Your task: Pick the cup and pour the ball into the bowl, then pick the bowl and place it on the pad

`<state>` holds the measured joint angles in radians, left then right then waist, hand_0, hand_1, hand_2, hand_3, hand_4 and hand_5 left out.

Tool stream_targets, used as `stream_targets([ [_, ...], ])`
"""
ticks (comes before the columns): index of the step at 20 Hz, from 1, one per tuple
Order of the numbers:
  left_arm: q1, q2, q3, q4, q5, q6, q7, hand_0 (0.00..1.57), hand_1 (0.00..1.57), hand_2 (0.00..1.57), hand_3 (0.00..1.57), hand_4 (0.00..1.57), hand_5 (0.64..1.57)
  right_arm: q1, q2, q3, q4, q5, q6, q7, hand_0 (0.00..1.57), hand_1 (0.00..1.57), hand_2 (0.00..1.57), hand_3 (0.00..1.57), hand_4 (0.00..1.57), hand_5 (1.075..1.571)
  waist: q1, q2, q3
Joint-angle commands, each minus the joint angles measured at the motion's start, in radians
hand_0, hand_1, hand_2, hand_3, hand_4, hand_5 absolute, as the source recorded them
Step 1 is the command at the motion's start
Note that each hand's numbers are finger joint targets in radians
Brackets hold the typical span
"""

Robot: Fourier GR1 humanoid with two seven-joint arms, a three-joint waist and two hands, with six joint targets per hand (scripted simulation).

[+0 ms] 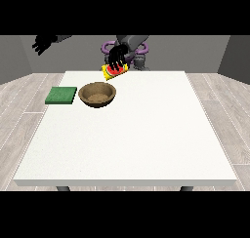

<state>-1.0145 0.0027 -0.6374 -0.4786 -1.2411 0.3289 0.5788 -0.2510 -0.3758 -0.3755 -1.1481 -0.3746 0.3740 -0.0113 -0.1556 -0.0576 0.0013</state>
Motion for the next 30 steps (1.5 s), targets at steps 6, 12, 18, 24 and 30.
stream_targets([
  [6, 0.021, -0.003, -0.161, -0.187, -0.042, -0.335, 0.039, 0.19, 0.19, 1.25, 1.57, 1.11, 1.569, -0.016, 0.024, 0.023, 0.056, 0.030, -0.005, -0.039, 0.00, 0.00, 0.00, 0.34, 0.69, 1.552, -0.005, -0.040, -0.0006],
  [12, 0.004, 0.027, -0.050, -0.270, -0.045, -0.234, -0.003, 0.00, 0.00, 1.15, 1.49, 1.04, 1.567, -0.045, -0.033, -0.048, 0.088, 0.016, -0.074, -0.021, 0.00, 0.00, 0.00, 0.17, 0.71, 1.550, 0.116, -0.019, -0.0013],
  [18, 0.113, 0.111, 0.252, -0.444, 0.300, -0.033, -0.173, 0.95, 0.95, 1.37, 1.08, 1.30, 1.556, -0.014, -0.026, -0.066, 0.080, 0.021, -0.114, -0.027, 0.00, 0.00, 0.00, 0.11, 0.74, 1.551, 0.227, -0.019, -0.0071],
  [24, 0.108, 0.080, 0.593, -0.616, 0.739, -0.056, -0.289, 0.00, 0.00, 0.00, 0.00, 1.15, 1.568, -0.014, -0.014, -0.064, 0.080, 0.037, -0.147, -0.037, 0.00, 0.00, 0.00, 0.00, 0.78, 1.556, 0.298, 0.016, -0.0155],
  [30, 0.087, 0.175, 0.828, -0.702, 1.116, -0.326, -0.399, 0.00, 0.00, 0.00, 0.00, 1.05, 1.566, -0.001, 0.051, -0.084, 0.113, 0.040, -0.218, -0.089, 0.00, 0.00, 0.00, 0.00, 0.75, 1.563, 0.386, 0.096, -0.0057],
])
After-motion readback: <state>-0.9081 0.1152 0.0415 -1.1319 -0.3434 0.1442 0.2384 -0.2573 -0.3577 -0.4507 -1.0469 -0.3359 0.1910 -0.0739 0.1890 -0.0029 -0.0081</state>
